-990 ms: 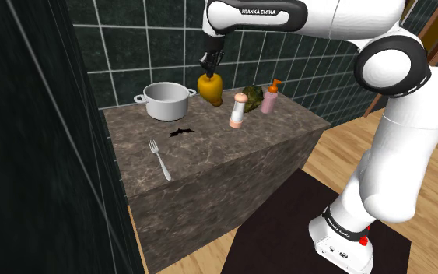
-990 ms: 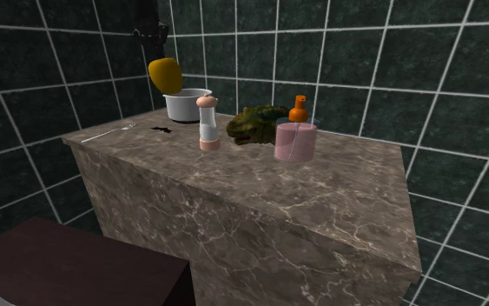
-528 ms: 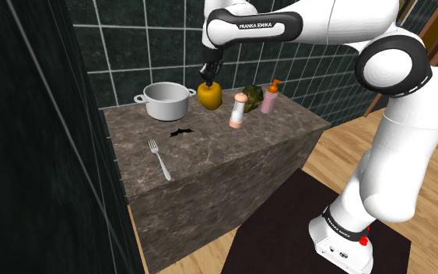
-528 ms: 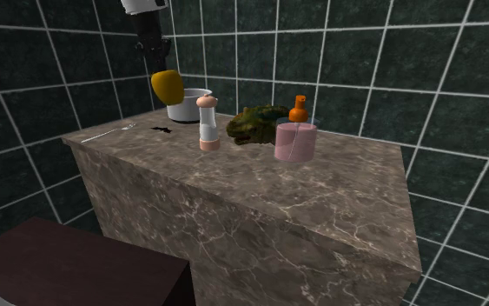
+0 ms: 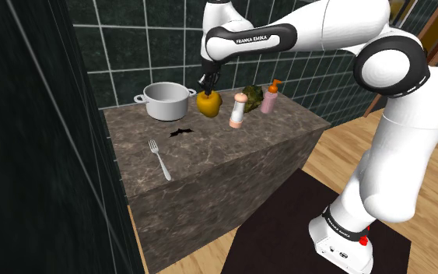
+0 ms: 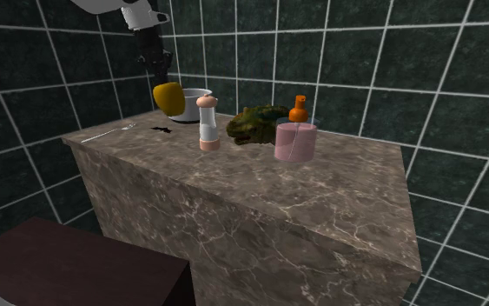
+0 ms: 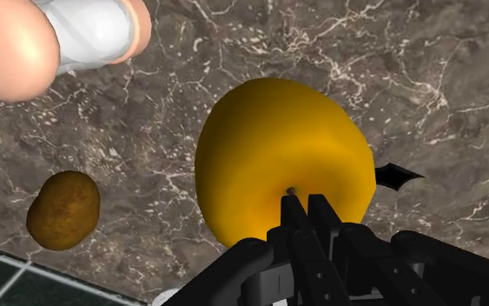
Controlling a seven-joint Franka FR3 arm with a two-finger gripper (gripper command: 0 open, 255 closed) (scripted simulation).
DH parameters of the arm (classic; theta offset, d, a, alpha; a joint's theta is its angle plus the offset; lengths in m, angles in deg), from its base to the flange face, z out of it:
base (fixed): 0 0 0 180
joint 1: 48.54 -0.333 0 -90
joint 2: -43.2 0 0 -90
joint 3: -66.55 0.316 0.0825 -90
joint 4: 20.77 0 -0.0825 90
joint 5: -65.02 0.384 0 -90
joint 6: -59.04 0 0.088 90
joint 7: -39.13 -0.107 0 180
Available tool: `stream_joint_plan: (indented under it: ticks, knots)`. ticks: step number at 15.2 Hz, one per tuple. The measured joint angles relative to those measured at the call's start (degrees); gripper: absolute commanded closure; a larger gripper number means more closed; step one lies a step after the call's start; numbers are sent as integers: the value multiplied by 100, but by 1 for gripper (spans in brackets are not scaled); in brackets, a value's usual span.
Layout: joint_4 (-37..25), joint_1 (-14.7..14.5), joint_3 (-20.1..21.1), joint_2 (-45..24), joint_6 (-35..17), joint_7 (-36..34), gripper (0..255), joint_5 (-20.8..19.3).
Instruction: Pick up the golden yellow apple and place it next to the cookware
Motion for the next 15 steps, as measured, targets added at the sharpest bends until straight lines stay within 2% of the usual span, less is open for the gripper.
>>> stream_joint_plan:
  ticks: [15]
  knots:
    - [758,23,-15,-275,-1025,-139,255,-50]
